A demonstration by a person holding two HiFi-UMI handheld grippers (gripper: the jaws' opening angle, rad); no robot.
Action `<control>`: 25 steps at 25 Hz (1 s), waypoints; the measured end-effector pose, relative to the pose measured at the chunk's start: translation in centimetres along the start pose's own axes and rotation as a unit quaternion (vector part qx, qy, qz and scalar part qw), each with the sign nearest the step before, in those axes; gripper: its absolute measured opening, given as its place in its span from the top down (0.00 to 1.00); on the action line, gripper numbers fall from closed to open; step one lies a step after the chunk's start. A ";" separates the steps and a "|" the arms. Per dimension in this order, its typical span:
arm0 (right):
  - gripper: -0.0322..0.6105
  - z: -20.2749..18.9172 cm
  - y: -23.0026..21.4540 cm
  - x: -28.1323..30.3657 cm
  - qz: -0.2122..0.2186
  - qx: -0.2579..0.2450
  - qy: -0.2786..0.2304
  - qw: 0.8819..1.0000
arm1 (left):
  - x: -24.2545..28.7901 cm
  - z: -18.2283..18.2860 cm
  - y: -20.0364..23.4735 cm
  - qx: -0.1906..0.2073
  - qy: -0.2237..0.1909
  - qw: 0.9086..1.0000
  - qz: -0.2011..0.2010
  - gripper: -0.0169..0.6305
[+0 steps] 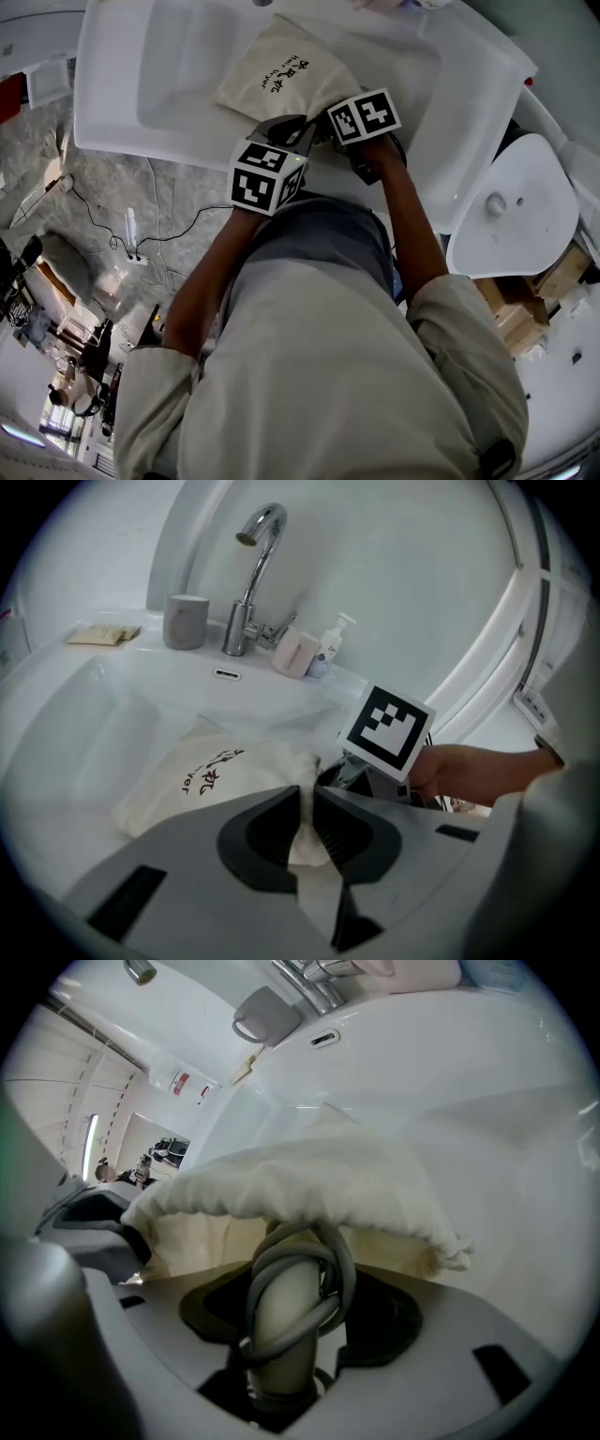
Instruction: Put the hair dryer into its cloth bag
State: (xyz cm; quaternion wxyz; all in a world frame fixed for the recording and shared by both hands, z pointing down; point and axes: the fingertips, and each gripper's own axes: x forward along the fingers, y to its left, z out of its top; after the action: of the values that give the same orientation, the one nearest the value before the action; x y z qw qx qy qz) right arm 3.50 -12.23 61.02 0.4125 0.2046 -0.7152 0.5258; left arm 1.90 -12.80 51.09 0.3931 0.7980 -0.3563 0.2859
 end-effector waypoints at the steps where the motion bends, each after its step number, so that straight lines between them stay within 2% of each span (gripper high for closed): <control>1: 0.55 0.2 0.0 0.1 -0.001 -0.001 -0.004 1.000 | 0.0 0.0 0.0 -0.006 -0.001 1.000 -0.003 0.90; 17: 0.55 2.4 -0.1 1.6 0.024 0.020 -0.074 0.997 | 0.1 -0.2 -1.0 -0.025 -0.008 0.999 -0.028 0.90; 25: 0.55 3.1 -0.9 2.5 0.009 -0.017 -0.105 0.994 | 0.2 -0.4 -0.8 -0.049 -0.014 0.998 -0.034 0.90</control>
State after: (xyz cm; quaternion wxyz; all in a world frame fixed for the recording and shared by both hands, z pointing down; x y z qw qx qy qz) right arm 1.55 -15.05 63.24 0.3345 0.2450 -0.7652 0.4925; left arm 2.60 -12.19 51.09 0.4360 0.7936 -0.3478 0.2431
